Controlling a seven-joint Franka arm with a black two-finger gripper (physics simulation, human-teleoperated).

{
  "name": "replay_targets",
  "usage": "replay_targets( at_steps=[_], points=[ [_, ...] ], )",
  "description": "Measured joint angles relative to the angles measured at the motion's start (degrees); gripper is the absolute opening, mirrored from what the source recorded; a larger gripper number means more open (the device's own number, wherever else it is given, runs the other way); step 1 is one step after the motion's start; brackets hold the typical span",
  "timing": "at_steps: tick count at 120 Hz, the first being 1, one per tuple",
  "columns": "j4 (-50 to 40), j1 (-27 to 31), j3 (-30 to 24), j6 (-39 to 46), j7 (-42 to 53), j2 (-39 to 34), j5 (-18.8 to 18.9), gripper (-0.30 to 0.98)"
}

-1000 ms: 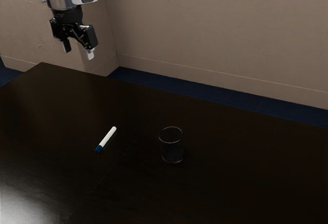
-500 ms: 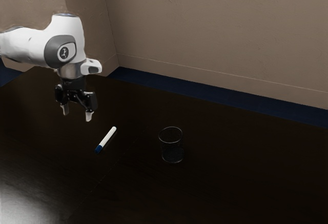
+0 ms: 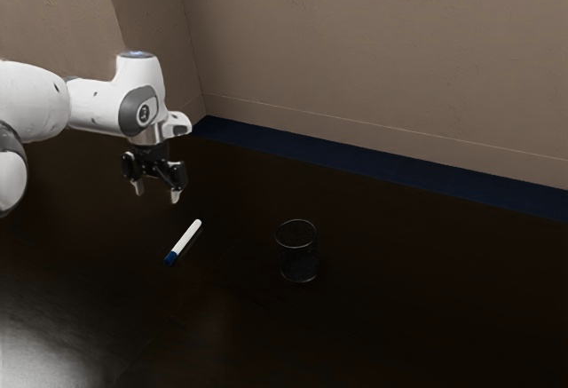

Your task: Put the marker into the pen holder.

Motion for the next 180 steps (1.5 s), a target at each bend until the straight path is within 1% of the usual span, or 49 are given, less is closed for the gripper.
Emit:
replay_targets(
  at_steps=[10,20,46,58,70,111,132,148,164,180],
  points=[
    [3.8,0.6,-0.8,0.5,0.2,4.0,-0.2,0.69],
    [5.3,0.8,-1.5,0.8,0.5,5.7,-0.3,0.69],
    [3.3,0.4,-1.6,1.9,0.8,6.0,-3.1,0.69],
    [3.1,0.2,-1.8,2.8,0.9,6.6,-3.7,0.68],
    [3.4,0.2,-2.1,3.5,1.0,8.1,-3.9,0.65],
    [3.6,0.1,-4.1,4.5,0.1,9.2,-4.1,0.41],
    [3.6,0.0,-4.3,4.6,-0.7,9.6,-4.1,0.32],
    [3.6,0.0,-4.3,4.7,-1.2,10.0,-4.1,0.20],
    [3.7,0.0,-4.3,4.8,-1.7,10.1,-4.1,0.05],
    [3.8,0.0,-4.3,4.8,-2.2,10.3,-3.8,-0.03]
  ],
)
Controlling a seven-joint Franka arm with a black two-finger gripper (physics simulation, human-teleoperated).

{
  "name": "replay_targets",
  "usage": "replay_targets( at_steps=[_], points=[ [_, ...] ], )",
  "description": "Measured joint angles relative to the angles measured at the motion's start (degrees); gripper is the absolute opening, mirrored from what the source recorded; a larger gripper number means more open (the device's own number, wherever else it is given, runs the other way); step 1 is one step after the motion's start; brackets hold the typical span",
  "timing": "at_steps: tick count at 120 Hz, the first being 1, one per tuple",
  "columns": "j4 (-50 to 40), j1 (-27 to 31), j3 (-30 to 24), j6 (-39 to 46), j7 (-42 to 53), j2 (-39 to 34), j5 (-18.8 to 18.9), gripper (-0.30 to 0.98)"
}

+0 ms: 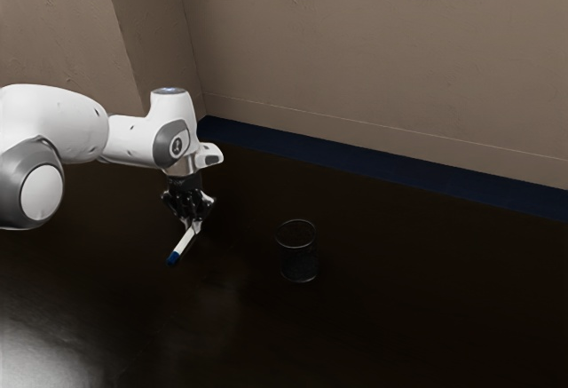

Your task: Put the marker into the pen holder.

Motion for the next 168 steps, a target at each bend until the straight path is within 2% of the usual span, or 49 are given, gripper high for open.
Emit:
replay_targets(
  at_steps=[20,40,60,76,88,98,117,125,142,168],
  points=[
    [0.7,-0.3,0.0,0.1,-0.8,-0.6,0.8,-0.08],
    [0.7,-1.6,0.1,-0.5,-1.6,-4.5,1.6,-0.10],
    [-3.4,-7.9,0.1,-3.6,-1.9,-17.8,1.6,-0.10],
    [-6.8,-16.1,0.1,-4.5,-1.7,-26.7,1.3,-0.10],
    [-12.0,-18.4,0.2,-1.4,-0.1,-29.5,-2.6,-0.10],
    [-15.4,-18.5,0.3,3.5,2.9,-30.5,-8.4,-0.10],
    [-16.5,-18.6,0.3,11.9,11.3,-30.5,-19.1,-0.08],
    [-16.5,-18.5,0.3,14.3,15.1,-30.2,-22.4,-0.08],
    [-16.6,-18.3,0.4,17.9,22.1,-28.0,-25.5,-0.07],
    [-17.4,-18.9,0.3,21.1,30.1,-25.0,-26.8,-0.06]
  ],
)
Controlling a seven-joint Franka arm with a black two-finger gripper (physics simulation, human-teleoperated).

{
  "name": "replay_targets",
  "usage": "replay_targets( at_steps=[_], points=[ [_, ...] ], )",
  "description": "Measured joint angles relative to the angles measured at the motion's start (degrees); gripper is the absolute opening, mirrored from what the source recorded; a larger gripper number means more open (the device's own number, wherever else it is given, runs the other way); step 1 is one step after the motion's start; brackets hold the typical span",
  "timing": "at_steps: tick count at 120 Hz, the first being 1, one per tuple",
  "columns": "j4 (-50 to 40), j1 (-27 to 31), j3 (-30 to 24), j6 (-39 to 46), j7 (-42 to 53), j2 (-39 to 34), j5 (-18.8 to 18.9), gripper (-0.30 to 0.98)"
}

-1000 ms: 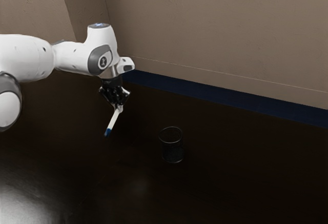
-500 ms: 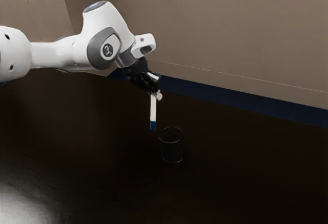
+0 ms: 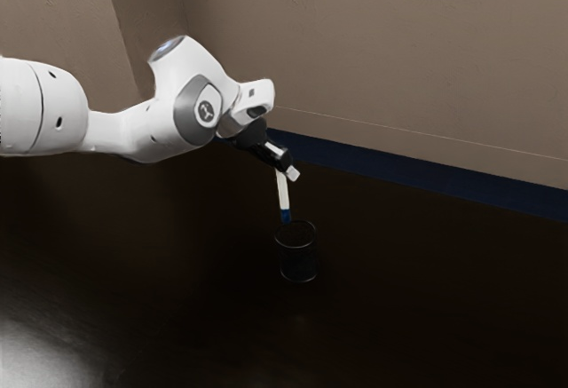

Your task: Put the marker into the pen holder.

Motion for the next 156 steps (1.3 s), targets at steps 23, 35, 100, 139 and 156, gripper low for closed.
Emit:
replay_targets(
  at_steps=[23,35,100,139,156],
  points=[
    [-0.1,-1.6,-0.1,1.8,5.2,1.7,-0.7,-0.06],
    [-0.1,-1.8,-0.1,2.3,7.4,2.5,-1.0,-0.06],
    [-0.2,-2.0,-0.2,3.8,16.3,6.9,-2.6,0.36],
    [8.6,7.9,-1.2,-17.5,13.4,-14.3,15.7,0.62],
    [16.9,19.1,-8.0,-39.8,4.8,-16.4,28.0,0.65]
  ],
)
